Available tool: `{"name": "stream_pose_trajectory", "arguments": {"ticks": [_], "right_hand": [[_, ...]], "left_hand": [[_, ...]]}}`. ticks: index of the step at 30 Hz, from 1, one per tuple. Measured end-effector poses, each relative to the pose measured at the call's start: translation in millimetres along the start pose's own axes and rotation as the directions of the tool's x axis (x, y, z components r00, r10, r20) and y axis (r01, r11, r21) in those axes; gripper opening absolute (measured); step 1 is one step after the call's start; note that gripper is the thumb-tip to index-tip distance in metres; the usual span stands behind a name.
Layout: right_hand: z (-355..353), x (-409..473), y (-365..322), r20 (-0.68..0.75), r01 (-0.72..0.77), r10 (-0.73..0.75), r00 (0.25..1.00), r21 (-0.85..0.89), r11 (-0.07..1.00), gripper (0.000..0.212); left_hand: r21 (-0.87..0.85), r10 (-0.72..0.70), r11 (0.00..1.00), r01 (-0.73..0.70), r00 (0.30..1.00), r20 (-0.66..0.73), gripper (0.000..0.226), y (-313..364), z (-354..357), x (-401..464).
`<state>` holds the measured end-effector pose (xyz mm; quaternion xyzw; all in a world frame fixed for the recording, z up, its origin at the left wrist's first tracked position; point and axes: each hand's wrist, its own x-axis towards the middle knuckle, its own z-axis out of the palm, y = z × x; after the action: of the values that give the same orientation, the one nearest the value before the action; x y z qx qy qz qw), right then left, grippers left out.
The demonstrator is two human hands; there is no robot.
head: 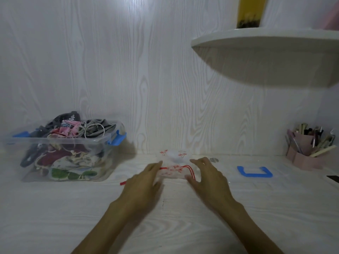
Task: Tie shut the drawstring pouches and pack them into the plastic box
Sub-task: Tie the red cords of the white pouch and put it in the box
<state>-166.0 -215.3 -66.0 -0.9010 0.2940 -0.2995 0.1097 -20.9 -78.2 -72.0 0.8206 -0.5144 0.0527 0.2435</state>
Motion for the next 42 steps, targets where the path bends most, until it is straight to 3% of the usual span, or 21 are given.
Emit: {"name": "stream_pose_trajectory", "arguments": {"ticks": [4, 9, 12, 14, 15, 17, 19, 22, 23, 24, 26, 27, 30, 34, 38, 42], "right_hand": [[-0.8, 0.5, -0.3, -0.071, -0.018, 0.017, 0.997, -0.020, 1.000, 0.026], [-0.1, -1.9, -2.0, -0.018, -0.115, 0.122, 0.992, 0.220, 0.969, 0.013], [3.9, -0.4, -0.8, -0.082, -0.135, 0.160, 0.984, 0.245, 0.960, 0.015], [2.6, 1.8, 0.9, -0.121, -0.141, 0.165, 0.979, 0.187, 0.972, 0.017], [1.3, 3.4, 1.6, -0.091, -0.164, 0.186, 0.978, 0.208, 0.964, 0.017], [-2.1, 5.8, 2.4, 0.144, -0.308, 0.273, 0.951, 0.396, 0.865, 0.018], [-4.6, 5.8, 1.4, 0.372, -0.429, 0.261, 0.891, 0.498, 0.754, 0.026], [-4.4, 5.2, 1.6, 0.340, -0.337, 0.190, 0.921, 0.454, 0.825, 0.044], [-4.5, 6.1, 2.1, 0.310, -0.320, 0.182, 0.933, 0.484, 0.815, 0.044], [-4.2, 7.4, 3.9, 0.275, -0.305, 0.187, 0.943, 0.494, 0.815, 0.044], [-4.5, 8.7, 8.2, 0.179, -0.263, 0.206, 0.962, 0.416, 0.871, 0.045], [-4.7, 10.0, 9.8, 0.121, -0.243, 0.212, 0.970, 0.392, 0.887, 0.046], [-6.7, 12.2, 21.9, 0.054, -0.267, 0.264, 0.963, 0.340, 0.902, 0.045], [-8.0, 16.3, 26.2, 0.096, -0.314, 0.299, 0.949, 0.299, 0.901, 0.046], [-15.2, 39.1, 16.3, 0.110, -0.255, 0.234, 0.966, 0.266, 0.929, 0.048], [-37.0, 68.8, -2.7, 0.224, -0.266, 0.196, 0.955, 0.347, 0.899, 0.046]], "left_hand": [[0.145, 0.012, 0.989, 0.010, 0.989, -0.148, 0.024, -6.3, 5.1, 0.0], [0.202, -0.001, 0.979, 0.039, 0.983, -0.184, 0.029, -13.7, -3.3, 9.2], [0.084, -0.010, 0.996, 0.023, 0.989, -0.148, 0.028, -14.6, -3.8, 8.4], [-0.125, -0.042, 0.992, 0.032, 0.997, -0.071, 0.028, -11.0, -5.2, 7.9], [-0.296, -0.077, 0.953, 0.071, 0.997, -0.008, 0.028, -8.6, -7.0, 8.5], [-0.629, -0.148, 0.744, 0.226, 0.973, 0.174, 0.029, -2.2, -12.5, 9.9], [-0.761, -0.212, 0.519, 0.389, 0.921, 0.326, 0.028, 1.8, -17.2, 9.7], [-0.861, -0.300, 0.211, 0.464, 0.869, 0.394, 0.027, -0.8, -14.7, 11.1], [-0.871, -0.343, 0.199, 0.449, 0.865, 0.367, 0.027, -1.8, -13.2, 12.4], [-0.862, -0.389, 0.281, 0.423, 0.871, 0.301, 0.029, -4.0, -10.7, 13.3], [-0.767, -0.421, 0.534, 0.355, 0.899, 0.122, 0.033, -7.9, -5.3, 12.9], [-0.733, -0.413, 0.601, 0.318, 0.909, 0.056, 0.034, -10.3, -5.4, 12.5], [-0.740, -0.426, 0.591, 0.321, 0.903, 0.052, 0.033, -17.0, -4.7, 13.5], [-0.716, -0.441, 0.608, 0.344, 0.896, 0.056, 0.033, -20.1, -2.1, 22.7], [-0.647, -0.451, 0.710, 0.278, 0.885, -0.114, 0.031, -18.7, -12.6, 45.6], [-0.575, -0.406, 0.797, 0.184, 0.868, -0.285, 0.031, -11.1, -35.9, 73.5]]}}
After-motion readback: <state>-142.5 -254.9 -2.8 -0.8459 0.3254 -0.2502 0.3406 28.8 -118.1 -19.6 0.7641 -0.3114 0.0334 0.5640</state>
